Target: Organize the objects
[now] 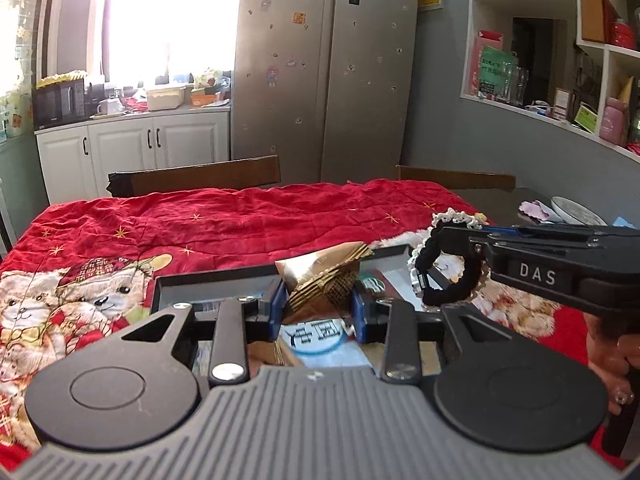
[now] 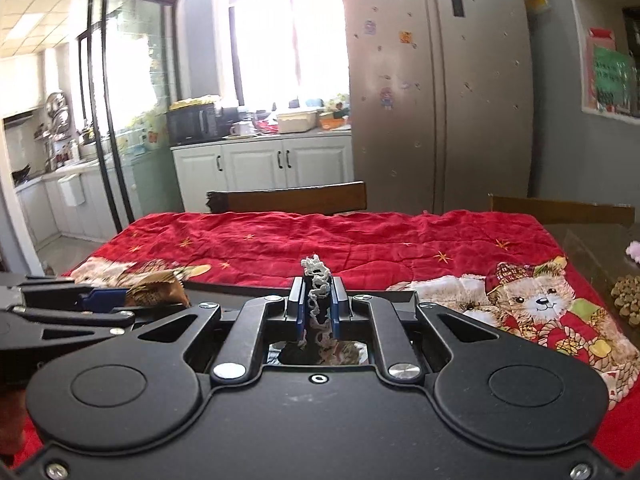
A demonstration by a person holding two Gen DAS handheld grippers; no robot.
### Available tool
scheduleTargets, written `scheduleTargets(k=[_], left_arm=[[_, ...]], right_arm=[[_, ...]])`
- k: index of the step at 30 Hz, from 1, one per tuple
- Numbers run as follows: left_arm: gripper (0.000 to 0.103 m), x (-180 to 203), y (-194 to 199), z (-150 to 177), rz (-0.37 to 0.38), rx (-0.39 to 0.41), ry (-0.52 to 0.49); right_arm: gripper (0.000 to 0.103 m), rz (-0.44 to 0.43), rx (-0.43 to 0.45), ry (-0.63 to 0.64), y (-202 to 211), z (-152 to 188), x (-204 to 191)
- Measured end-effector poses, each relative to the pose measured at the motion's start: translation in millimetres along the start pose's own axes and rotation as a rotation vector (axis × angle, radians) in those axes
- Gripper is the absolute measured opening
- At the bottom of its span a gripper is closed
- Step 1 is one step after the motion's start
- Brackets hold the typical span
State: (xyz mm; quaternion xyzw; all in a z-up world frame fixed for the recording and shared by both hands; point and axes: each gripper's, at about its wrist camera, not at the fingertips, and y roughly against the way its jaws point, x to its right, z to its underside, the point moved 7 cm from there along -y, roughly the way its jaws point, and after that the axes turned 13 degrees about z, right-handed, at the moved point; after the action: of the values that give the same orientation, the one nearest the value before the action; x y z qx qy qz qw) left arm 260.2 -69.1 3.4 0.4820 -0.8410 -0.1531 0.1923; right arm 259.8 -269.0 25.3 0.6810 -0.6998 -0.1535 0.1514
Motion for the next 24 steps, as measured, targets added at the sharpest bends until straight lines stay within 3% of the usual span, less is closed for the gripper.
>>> scheduleTargets(k=[10, 24], left_arm=[[0.037, -12, -47, -6, -0.031, -0.023, 0.019], [0.038, -18, -75, 7, -0.022, -0.055, 0.008]], right_arm=[[0.012, 0.031, -0.057, -0.103, -61, -3, 21], [0.012, -0.005, -0.113, -0.157, -101, 23, 24]])
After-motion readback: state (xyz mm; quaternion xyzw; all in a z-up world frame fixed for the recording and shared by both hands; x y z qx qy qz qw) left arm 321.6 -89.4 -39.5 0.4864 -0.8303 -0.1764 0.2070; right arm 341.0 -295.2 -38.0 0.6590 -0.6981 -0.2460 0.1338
